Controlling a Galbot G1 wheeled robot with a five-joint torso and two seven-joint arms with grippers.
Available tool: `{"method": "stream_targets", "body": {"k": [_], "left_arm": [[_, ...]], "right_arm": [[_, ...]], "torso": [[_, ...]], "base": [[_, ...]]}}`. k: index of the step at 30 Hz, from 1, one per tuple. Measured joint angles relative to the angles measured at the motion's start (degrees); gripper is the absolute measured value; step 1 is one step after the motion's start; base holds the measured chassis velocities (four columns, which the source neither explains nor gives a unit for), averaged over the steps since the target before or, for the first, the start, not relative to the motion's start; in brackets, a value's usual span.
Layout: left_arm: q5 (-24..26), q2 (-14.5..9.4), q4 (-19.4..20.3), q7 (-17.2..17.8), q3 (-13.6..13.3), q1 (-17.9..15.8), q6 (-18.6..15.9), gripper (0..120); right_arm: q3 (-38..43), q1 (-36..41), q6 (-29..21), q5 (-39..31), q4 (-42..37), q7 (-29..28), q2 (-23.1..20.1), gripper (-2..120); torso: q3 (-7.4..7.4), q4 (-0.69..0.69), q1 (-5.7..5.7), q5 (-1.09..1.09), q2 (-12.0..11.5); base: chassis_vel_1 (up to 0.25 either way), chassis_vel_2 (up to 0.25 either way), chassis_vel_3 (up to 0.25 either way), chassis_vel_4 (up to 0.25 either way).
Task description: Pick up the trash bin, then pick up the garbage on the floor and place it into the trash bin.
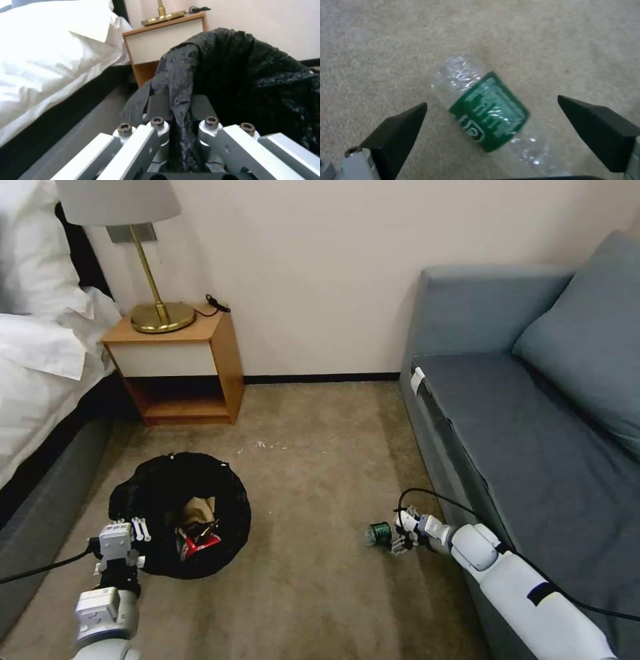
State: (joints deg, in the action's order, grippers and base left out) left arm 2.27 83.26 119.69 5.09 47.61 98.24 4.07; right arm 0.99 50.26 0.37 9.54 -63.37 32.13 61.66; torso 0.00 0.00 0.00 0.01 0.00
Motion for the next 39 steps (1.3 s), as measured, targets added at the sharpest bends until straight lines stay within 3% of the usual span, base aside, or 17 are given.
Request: {"method": "stream_targets", "body": {"k": [8,15,21,23,25,29,30,34,39], "left_arm": [[-0.09,-0.02,-0.17,0.0,-0.17,-0.07,-0.18,6],[-0.09,-0.13,-0.73,0.03,-0.12,0.01,-0.11,6],[0.01,-0.2,-0.91,0.1,-0.02,0.02,0.03,6],[0.08,-0.27,-1.11,0.12,-0.01,-0.01,0.1,6],[0.09,-0.31,-1.24,0.13,-0.01,-0.04,0.13,6],[-0.03,-0.26,-1.74,0.14,-0.57,-0.36,0.21,6],[-0.03,-0.26,-1.74,0.14,-0.57,-0.36,0.21,6],[-0.75,-0.12,-1.86,0.1,-1.24,-0.33,0.31,6],[-0.65,-0.27,-1.65,-0.06,-1.29,-0.1,0.34,6]], "right_arm": [[1.36,-1.66,3.59,6.06,7.42,-0.27,3.26,99],[2.55,-3.16,8.76,6.36,13.92,-4.69,6.91,74],[2.17,-3.1,9.64,4.98,12.51,-4.84,6.95,54],[1.39,-2.21,10.17,1.94,8.81,-4.2,5.96,44],[1.05,-1.86,10.44,0.41,6.96,-3.97,5.61,42],[-4.56,-1.21,13.17,-14.97,-6.02,-4.39,4.05,30],[-4.56,-1.21,13.17,-14.97,-6.02,-4.39,4.05,30],[-16.57,-4.06,16.08,-34.22,-18.05,-13.34,3.84,24],[-27.15,-8.76,18.15,-43.09,-22.77,-21.37,5.51,24]], "torso": [[0.0,0.0,0.0,-0.02,0.0],[0.0,-0.01,0.0,-0.02,0.0],[0.0,0.0,0.0,-0.01,0.0],[0.0,-0.01,0.0,-0.02,0.0],[0.0,-0.02,0.0,-0.01,0.0],[-0.01,0.0,0.0,-0.02,0.0],[-0.01,0.0,0.0,-0.02,0.0],[0.0,0.01,0.0,-0.01,0.0],[0.0,0.02,0.0,-0.03,0.0]], "base": [[0.0,0.0,0.0,0.0],[0.0,0.0,0.0,0.0],[0.0,0.0,0.0,0.0],[0.0,0.0,0.0,0.0],[0.0,0.0,0.0,0.0],[0.0,0.0,0.0,0.0],[0.0,0.0,0.0,0.0],[0.0,0.0,0.0,0.0],[0.0,0.0,0.0,0.0]]}}
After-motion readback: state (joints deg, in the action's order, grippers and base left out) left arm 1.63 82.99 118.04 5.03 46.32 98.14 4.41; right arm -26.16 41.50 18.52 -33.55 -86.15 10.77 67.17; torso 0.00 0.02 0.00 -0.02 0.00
